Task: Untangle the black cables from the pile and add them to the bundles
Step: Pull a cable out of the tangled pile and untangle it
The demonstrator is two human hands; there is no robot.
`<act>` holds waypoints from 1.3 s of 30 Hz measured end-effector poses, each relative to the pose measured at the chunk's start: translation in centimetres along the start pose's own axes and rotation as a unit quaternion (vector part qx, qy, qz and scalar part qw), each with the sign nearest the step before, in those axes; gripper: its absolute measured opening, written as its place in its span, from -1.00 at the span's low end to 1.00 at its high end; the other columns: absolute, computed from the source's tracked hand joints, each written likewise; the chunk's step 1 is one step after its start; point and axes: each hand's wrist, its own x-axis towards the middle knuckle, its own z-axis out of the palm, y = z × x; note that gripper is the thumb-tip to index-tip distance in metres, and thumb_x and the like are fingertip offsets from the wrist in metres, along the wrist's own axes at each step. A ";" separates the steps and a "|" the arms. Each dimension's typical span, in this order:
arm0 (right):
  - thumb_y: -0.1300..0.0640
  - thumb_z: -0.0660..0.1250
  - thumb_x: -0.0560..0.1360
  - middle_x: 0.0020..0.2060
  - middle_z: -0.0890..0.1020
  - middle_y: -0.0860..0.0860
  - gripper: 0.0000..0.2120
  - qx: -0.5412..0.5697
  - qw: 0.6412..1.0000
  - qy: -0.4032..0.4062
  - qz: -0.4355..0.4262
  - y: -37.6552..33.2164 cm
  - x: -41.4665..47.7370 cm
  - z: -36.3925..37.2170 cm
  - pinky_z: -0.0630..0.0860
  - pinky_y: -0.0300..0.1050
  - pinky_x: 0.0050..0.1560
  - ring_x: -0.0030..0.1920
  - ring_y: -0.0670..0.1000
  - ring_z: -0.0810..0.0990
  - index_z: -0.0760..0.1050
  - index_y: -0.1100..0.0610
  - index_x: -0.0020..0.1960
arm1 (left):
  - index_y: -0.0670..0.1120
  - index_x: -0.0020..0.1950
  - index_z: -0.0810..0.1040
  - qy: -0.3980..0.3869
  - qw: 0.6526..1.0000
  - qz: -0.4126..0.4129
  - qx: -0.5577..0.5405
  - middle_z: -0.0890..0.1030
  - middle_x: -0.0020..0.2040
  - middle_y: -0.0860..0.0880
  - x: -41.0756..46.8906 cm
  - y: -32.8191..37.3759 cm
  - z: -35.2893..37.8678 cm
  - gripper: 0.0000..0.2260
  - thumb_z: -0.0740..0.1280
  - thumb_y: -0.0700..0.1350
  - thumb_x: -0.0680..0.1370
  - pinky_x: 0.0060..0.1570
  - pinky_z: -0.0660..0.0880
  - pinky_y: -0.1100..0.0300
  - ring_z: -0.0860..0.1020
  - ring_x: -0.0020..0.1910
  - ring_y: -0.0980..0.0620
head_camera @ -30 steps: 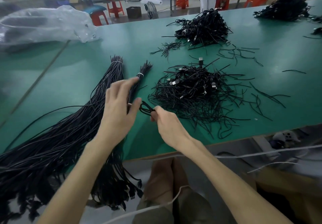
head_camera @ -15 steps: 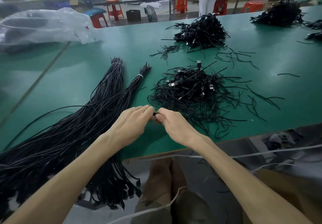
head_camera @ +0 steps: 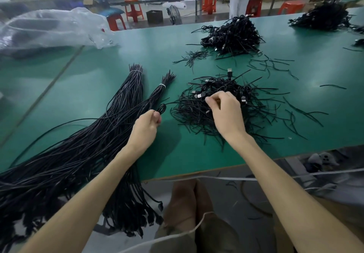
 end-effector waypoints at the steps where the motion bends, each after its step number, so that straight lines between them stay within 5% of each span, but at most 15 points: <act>1: 0.04 0.27 0.68 0.02 0.55 0.01 -0.79 0.023 1.000 -0.005 0.018 0.2 0.0 0.3 0.48 0.00 0.16 0.13 0.08 0.52 0.59 0.16 0.10 | -0.03 -0.25 0.34 0.000 0.999 -0.009 -0.032 0.42 -0.29 0.02 0.1 0.1 0.1 -0.64 0.07 -0.17 0.75 -0.21 0.30 0.05 0.34 -0.30 0.00; 6: 0.08 0.35 0.64 0.12 0.52 0.07 -0.82 -0.083 0.995 -0.045 0.018 1.0 -0.3 2.2 0.47 -0.02 0.18 0.22 0.11 0.43 0.59 0.17 0.15 | -0.08 -0.24 0.32 0.006 0.980 -0.065 -0.187 0.32 -0.35 0.04 -0.2 0.6 -0.4 -0.64 0.05 -0.23 0.75 -0.47 0.19 0.29 0.24 -0.47 0.17; 15: 0.11 0.42 0.59 0.12 0.53 0.13 -0.93 -0.170 0.984 -0.056 0.019 0.6 0.3 2.3 0.39 -0.10 0.07 0.21 0.14 0.40 0.65 0.11 -0.01 | -0.13 -0.18 0.35 -0.017 0.983 -0.050 -0.177 0.32 -0.34 -0.01 -0.7 1.2 0.0 -0.68 0.05 -0.22 0.76 -0.46 0.15 0.27 0.20 -0.45 0.12; 22: 0.10 0.46 0.56 -0.03 0.58 0.01 -0.95 -0.010 1.000 -0.013 0.019 -0.8 -0.2 1.8 0.41 -0.09 0.15 0.10 0.04 0.44 0.65 0.07 -0.05 | -0.13 -0.17 0.37 -0.024 0.987 -0.040 -0.155 0.34 -0.33 0.02 -0.5 0.6 0.1 -0.68 0.05 -0.17 0.77 -0.44 0.20 0.33 0.24 -0.47 0.19; 27: 0.16 0.56 0.47 -0.27 0.68 -0.11 -0.94 0.222 0.970 -0.090 0.031 -3.4 -2.3 3.2 0.47 -0.40 -0.18 -0.28 -0.27 0.57 0.70 0.12 -0.11 | -0.09 -0.18 0.36 -0.035 0.987 -0.038 -0.152 0.33 -0.37 0.14 -0.1 0.0 0.6 -0.68 0.06 -0.14 0.77 -0.46 0.26 0.37 0.28 -0.49 0.21; 32: 0.14 0.57 0.46 -0.26 0.68 -0.06 -0.90 0.302 0.940 -0.141 0.080 -4.2 -4.5 7.0 0.53 -0.15 -0.11 -0.22 -0.12 0.58 0.66 0.10 -0.09 | -0.04 -0.22 0.36 -0.035 0.990 -0.029 -0.132 0.41 -0.41 0.22 -0.3 -0.1 0.6 -0.65 0.09 -0.10 0.77 -0.36 0.30 0.28 0.32 -0.41 0.21; 39: 0.07 0.56 0.48 -0.17 0.69 0.08 -0.79 0.342 0.925 -0.089 0.139 -3.2 -5.1 8.6 0.52 -0.14 -0.16 -0.21 -0.07 0.62 0.57 0.10 -0.03 | -0.07 -0.19 0.31 -0.073 0.993 0.014 -0.091 0.32 -0.26 0.04 -0.8 0.3 0.5 -0.66 0.09 -0.01 0.76 -0.19 0.30 0.01 0.28 -0.24 0.04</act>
